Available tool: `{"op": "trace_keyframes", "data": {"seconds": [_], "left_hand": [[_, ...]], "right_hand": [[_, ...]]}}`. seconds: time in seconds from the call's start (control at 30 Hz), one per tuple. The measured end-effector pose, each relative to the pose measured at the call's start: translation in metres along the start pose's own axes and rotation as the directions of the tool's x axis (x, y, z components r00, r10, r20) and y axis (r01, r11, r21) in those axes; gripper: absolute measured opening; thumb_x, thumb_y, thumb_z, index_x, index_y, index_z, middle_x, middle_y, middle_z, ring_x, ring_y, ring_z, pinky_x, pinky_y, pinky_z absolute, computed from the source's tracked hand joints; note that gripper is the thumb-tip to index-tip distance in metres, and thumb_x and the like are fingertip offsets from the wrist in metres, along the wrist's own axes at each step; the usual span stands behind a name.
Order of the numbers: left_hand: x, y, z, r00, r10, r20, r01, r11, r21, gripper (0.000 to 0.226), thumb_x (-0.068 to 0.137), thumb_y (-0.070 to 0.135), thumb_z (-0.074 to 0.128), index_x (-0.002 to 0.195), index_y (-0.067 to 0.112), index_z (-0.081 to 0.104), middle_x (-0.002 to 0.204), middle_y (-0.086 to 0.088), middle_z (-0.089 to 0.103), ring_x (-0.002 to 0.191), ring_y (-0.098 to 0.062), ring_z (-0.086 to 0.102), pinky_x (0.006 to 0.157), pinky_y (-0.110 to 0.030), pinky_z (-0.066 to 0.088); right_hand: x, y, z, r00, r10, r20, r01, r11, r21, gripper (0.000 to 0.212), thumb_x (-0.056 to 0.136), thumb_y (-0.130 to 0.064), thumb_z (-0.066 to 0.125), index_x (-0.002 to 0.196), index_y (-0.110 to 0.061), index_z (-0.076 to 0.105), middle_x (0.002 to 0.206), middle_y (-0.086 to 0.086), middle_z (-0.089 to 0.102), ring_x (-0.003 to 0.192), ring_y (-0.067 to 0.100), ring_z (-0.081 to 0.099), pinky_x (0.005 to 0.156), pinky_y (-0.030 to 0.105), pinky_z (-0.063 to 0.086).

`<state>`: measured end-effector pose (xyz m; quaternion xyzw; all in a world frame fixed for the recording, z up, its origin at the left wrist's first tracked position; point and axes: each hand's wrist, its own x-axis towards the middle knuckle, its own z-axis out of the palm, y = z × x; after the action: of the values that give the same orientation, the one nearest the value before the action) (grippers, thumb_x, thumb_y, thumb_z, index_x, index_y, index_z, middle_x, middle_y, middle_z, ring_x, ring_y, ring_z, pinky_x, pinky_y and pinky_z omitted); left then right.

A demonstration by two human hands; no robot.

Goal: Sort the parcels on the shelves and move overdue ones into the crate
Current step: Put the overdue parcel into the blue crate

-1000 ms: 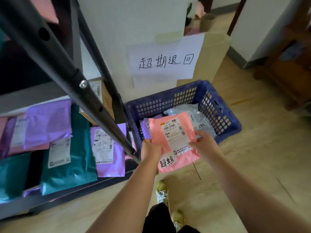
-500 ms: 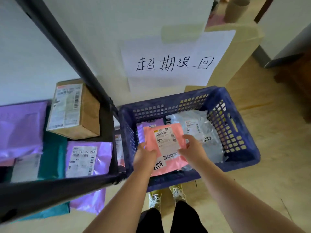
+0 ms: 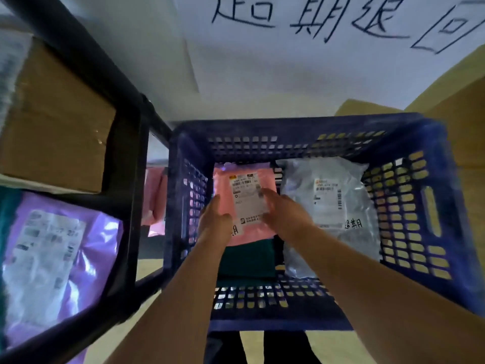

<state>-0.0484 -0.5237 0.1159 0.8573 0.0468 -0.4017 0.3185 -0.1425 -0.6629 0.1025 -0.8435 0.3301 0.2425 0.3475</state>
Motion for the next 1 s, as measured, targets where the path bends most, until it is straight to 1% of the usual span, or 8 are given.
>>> {"op": "trace_keyframes", "data": {"seconds": [0.07, 0.2, 0.27, 0.47, 0.6, 0.67, 0.8, 1.0], "left_hand": [[0.016, -0.01, 0.003, 1.0, 0.019, 0.015, -0.019, 1.0, 0.018, 0.069, 0.091, -0.002, 0.044, 0.151, 0.027, 0.031, 0.142, -0.008, 0.045, 0.087, -0.016, 0.06, 0.043, -0.015, 0.044], [0.03, -0.017, 0.001, 0.999, -0.004, 0.054, 0.001, 0.999, 0.05, 0.064, 0.09, 0.003, 0.043, 0.148, 0.029, 0.034, 0.145, -0.001, 0.039, 0.102, -0.024, 0.06, 0.068, -0.033, 0.055], [0.03, -0.015, 0.0, 0.998, 0.008, 0.066, -0.013, 0.998, 0.066, 0.065, 0.092, 0.003, 0.044, 0.15, 0.029, 0.031, 0.151, -0.001, 0.034, 0.11, -0.024, 0.056, 0.075, -0.033, 0.052], [0.013, -0.004, -0.004, 0.998, 0.052, 0.024, -0.056, 0.978, 0.199, 0.068, 0.096, 0.003, 0.045, 0.154, 0.031, 0.023, 0.163, 0.007, 0.009, 0.142, -0.024, 0.032, 0.059, -0.016, 0.038], [-0.009, -0.008, -0.007, 0.998, 0.045, 0.043, -0.053, 0.974, 0.221, 0.069, 0.096, 0.004, 0.044, 0.154, 0.033, 0.022, 0.164, 0.009, 0.007, 0.139, -0.024, 0.035, 0.064, -0.02, 0.044], [-0.022, -0.009, -0.01, 0.996, 0.074, 0.055, -0.085, 0.972, 0.221, 0.068, 0.096, 0.004, 0.045, 0.154, 0.032, 0.023, 0.164, 0.006, 0.008, 0.139, -0.024, 0.035, 0.08, -0.029, 0.052], [-0.055, -0.007, -0.017, 0.986, 0.138, 0.09, -0.158, 0.945, 0.285, 0.061, 0.098, 0.008, 0.046, 0.154, 0.023, 0.027, 0.161, -0.004, 0.021, 0.138, -0.027, 0.039, 0.104, -0.039, 0.044], [-0.112, 0.001, -0.034, 0.977, 0.186, 0.109, -0.212, 0.915, 0.344, 0.057, 0.1, 0.012, 0.043, 0.153, 0.024, 0.027, 0.158, -0.002, 0.03, 0.135, -0.024, 0.043, 0.106, -0.037, 0.042]], "right_hand": [[0.013, 0.0, 0.015, 0.999, -0.013, 0.041, 0.014, 1.0, -0.02, 0.061, 0.095, -0.025, 0.054, 0.147, -0.037, 0.024, 0.122, 0.007, 0.061, 0.091, 0.024, 0.067, 0.078, 0.042, 0.06], [0.028, -0.004, 0.033, 0.994, 0.013, 0.106, -0.006, 0.998, -0.063, 0.07, 0.099, -0.024, 0.049, 0.154, -0.032, 0.007, 0.118, 0.015, 0.063, 0.088, 0.027, 0.068, 0.078, 0.044, 0.06], [0.032, -0.006, 0.035, 0.995, 0.028, 0.096, -0.023, 0.998, -0.056, 0.074, 0.098, -0.023, 0.048, 0.155, -0.035, 0.002, 0.117, 0.016, 0.063, 0.085, 0.027, 0.067, 0.077, 0.044, 0.059], [0.027, -0.011, 0.019, 0.992, 0.02, 0.122, -0.019, 1.0, -0.004, 0.082, 0.094, -0.013, 0.05, 0.154, -0.043, 0.002, 0.116, 0.015, 0.066, 0.069, 0.025, 0.068, 0.062, 0.042, 0.061], [0.012, -0.011, 0.011, 0.997, 0.009, 0.083, -0.007, 1.0, -0.016, 0.077, 0.092, -0.013, 0.049, 0.153, -0.04, 0.01, 0.128, 0.014, 0.058, 0.083, 0.026, 0.067, 0.07, 0.04, 0.059], [0.001, -0.013, 0.007, 0.998, 0.016, 0.067, -0.014, 1.0, -0.021, 0.072, 0.092, -0.02, 0.052, 0.153, -0.034, 0.016, 0.13, 0.013, 0.057, 0.096, 0.028, 0.066, 0.08, 0.041, 0.057], [-0.027, -0.02, -0.004, 0.998, 0.055, 0.022, -0.054, 0.998, -0.035, 0.069, 0.095, -0.025, 0.054, 0.154, -0.022, 0.019, 0.13, 0.012, 0.058, 0.105, 0.029, 0.063, 0.084, 0.038, 0.055], [-0.098, -0.04, -0.033, 0.995, -0.066, -0.069, 0.068, 0.997, 0.026, 0.05, 0.096, -0.025, 0.056, 0.141, -0.021, 0.035, 0.128, 0.008, 0.061, 0.107, 0.028, 0.063, 0.085, 0.04, 0.052]]}}
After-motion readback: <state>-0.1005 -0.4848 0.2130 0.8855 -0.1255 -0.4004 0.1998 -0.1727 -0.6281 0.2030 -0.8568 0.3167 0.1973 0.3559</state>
